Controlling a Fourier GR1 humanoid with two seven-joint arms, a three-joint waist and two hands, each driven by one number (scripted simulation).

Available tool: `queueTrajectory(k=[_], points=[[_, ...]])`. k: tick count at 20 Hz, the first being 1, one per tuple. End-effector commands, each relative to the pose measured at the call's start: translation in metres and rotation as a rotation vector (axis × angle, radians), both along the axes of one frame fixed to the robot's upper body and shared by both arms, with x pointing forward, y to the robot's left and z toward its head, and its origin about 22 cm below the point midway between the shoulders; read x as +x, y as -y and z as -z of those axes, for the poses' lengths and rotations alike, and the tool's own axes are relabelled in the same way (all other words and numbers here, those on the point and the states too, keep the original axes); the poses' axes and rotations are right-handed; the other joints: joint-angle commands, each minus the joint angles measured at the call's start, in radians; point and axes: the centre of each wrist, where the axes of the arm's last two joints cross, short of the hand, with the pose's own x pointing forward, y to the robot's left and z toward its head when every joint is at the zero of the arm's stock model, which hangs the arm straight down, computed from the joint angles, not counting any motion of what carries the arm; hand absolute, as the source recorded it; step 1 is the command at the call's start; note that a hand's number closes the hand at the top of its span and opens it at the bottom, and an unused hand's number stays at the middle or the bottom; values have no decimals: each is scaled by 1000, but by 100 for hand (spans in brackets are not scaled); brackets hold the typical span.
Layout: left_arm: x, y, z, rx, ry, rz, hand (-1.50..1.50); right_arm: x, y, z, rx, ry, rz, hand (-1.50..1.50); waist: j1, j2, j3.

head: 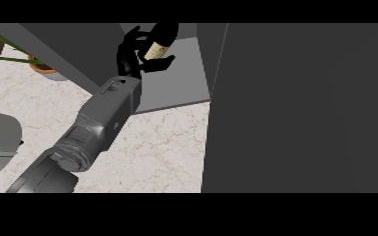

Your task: Pick up the wine, place it into the cabinet and close the cabinet

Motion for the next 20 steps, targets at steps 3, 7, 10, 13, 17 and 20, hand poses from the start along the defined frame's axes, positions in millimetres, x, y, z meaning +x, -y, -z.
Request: queueTrajectory(k=[3,7,10,13,17,20], points=[[-2,-39,7,22,-36,-30,-150,-4,5,2,11,6,11,-150,9,5,-3],[0,-45,2,1,-21,4,-150,-2,5,1,11,-3,0,-150,20,1,-4],[3,-41,-3,47,14,25,-150,-6,-2,2,16,3,-15,-150,23,-3,-5],[4,-36,-4,56,25,103,-150,-4,-2,0,14,-2,-18,-150,37,-11,-4],[5,-35,-8,14,41,278,-150,-2,0,3,17,-10,13,-150,66,-24,-3],[11,-30,-23,-141,143,407,-150,-5,4,0,19,-4,29,-150,84,-35,-4]])
